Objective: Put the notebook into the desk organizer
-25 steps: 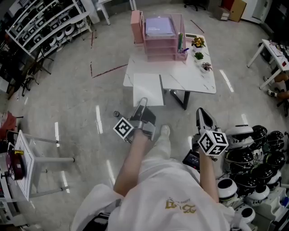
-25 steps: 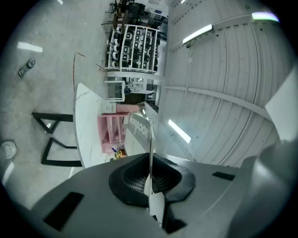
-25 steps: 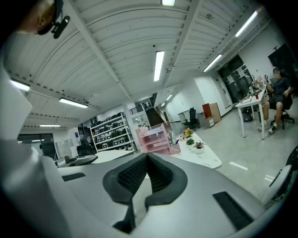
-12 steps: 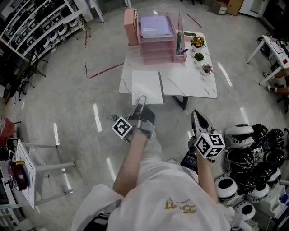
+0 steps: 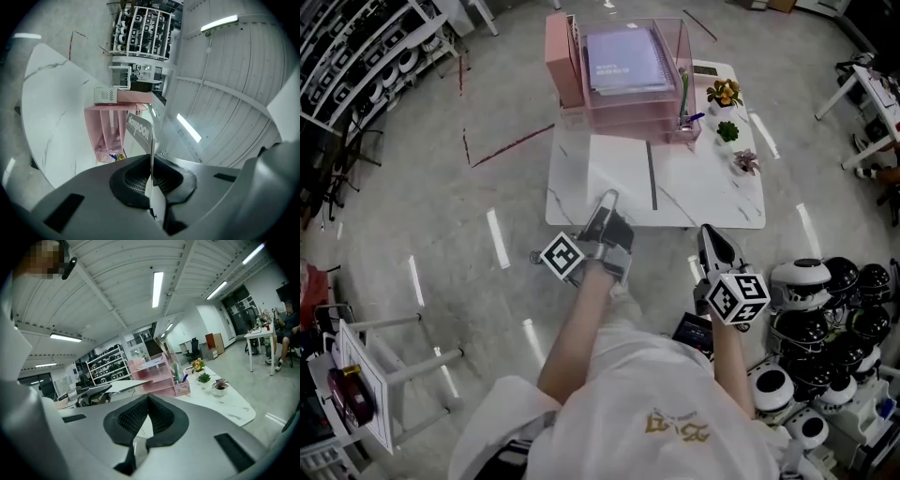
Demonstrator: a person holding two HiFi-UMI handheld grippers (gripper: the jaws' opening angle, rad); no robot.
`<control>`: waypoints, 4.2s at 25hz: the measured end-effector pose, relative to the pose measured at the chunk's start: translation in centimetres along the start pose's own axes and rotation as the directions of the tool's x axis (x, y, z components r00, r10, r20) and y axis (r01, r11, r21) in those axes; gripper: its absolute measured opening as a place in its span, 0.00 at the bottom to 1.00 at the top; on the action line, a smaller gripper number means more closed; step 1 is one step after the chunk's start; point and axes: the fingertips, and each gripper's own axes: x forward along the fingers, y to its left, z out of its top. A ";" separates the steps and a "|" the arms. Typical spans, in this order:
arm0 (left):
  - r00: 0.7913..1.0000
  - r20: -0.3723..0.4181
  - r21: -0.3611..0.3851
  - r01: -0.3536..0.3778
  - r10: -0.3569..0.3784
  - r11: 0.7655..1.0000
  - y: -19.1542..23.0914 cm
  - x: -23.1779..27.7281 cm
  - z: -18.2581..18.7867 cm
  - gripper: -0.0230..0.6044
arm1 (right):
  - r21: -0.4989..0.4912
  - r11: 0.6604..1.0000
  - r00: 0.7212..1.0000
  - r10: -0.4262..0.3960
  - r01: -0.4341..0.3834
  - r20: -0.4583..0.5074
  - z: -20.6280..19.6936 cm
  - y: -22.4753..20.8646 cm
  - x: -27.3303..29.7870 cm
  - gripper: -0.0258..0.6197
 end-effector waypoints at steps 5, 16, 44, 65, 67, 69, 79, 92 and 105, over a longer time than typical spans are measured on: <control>1.000 -0.022 -0.032 0.007 -0.008 0.999 0.9 3.4 1.7 0.08 | 0.002 1.000 0.999 -0.031 0.031 -0.010 0.9 -1.0 2.7 0.06; 0.999 -0.054 -0.078 -0.009 0.005 0.997 2.9 7.8 3.1 0.08 | 0.012 0.994 0.994 -0.108 0.108 -0.024 1.7 -3.0 5.1 0.06; 0.995 -0.057 -0.137 -0.085 0.078 0.987 9.0 10.2 6.6 0.08 | 0.014 0.993 0.993 -0.121 0.121 -0.011 1.8 -1.7 11.4 0.06; 0.992 -0.008 -0.144 -0.122 0.122 0.982 12.1 14.6 7.4 0.08 | 0.035 0.992 0.990 -0.115 0.118 -0.076 1.6 -6.6 15.8 0.06; 0.992 -0.003 -0.144 -0.128 0.129 0.981 12.3 15.1 7.5 0.08 | 0.035 0.993 0.991 -0.108 0.112 -0.081 1.7 -6.8 16.3 0.06; 0.991 0.003 -0.141 -0.134 0.136 0.981 12.5 15.7 7.8 0.08 | 0.035 0.994 0.991 -0.102 0.106 -0.084 1.9 -7.0 16.9 0.06; 0.985 0.055 -0.132 -0.158 0.166 0.979 13.7 17.6 8.9 0.12 | 0.043 0.992 0.988 -0.110 0.115 -0.108 2.1 -9.0 18.5 0.06; 0.981 0.094 -0.132 -0.156 0.169 0.979 14.9 20.0 10.1 0.17 | 0.053 0.991 0.986 -0.120 0.127 -0.118 2.3 -11.0 19.8 0.06; 0.977 0.100 -0.127 -0.173 0.187 0.977 14.2 19.5 10.2 0.25 | 0.040 0.991 0.990 -0.121 0.125 -0.076 3.8 -10.2 19.0 0.06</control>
